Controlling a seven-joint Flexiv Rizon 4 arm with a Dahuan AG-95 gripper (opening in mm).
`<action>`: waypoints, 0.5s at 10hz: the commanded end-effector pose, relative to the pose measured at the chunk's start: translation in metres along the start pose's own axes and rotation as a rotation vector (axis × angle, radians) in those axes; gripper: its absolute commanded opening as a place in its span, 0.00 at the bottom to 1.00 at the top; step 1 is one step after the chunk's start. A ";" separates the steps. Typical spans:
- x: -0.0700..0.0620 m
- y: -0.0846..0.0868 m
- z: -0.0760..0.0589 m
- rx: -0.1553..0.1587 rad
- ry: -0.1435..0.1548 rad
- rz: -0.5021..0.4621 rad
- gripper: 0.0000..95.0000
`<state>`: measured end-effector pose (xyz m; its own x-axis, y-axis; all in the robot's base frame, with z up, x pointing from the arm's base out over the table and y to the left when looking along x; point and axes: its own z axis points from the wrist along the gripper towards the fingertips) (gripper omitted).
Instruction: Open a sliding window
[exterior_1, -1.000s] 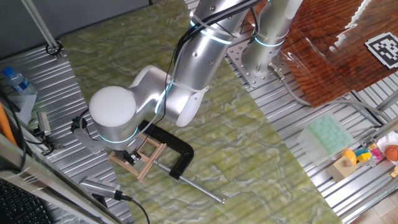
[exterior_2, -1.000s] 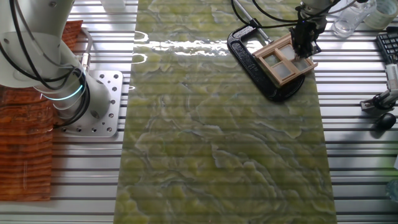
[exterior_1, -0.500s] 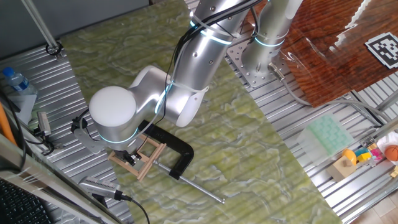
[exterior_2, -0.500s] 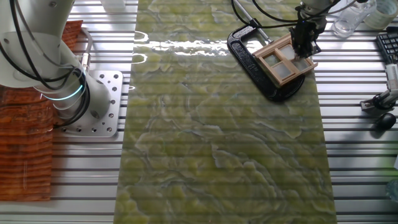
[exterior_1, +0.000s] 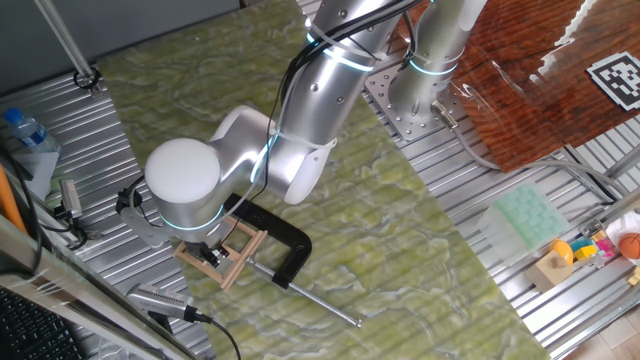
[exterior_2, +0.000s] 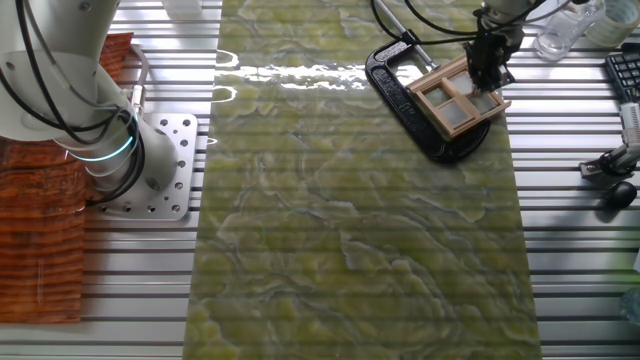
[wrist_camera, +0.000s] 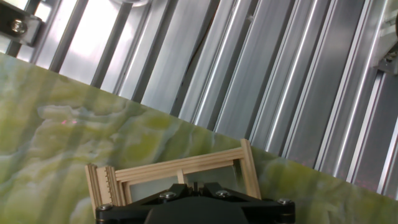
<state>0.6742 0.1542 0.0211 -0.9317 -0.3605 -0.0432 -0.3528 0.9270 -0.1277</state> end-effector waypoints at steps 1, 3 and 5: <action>0.000 0.001 0.000 -0.002 -0.001 0.000 0.00; 0.000 0.003 0.000 -0.004 -0.002 0.000 0.00; 0.000 0.005 0.000 -0.003 -0.002 0.002 0.00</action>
<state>0.6722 0.1583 0.0205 -0.9324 -0.3587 -0.0450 -0.3509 0.9279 -0.1257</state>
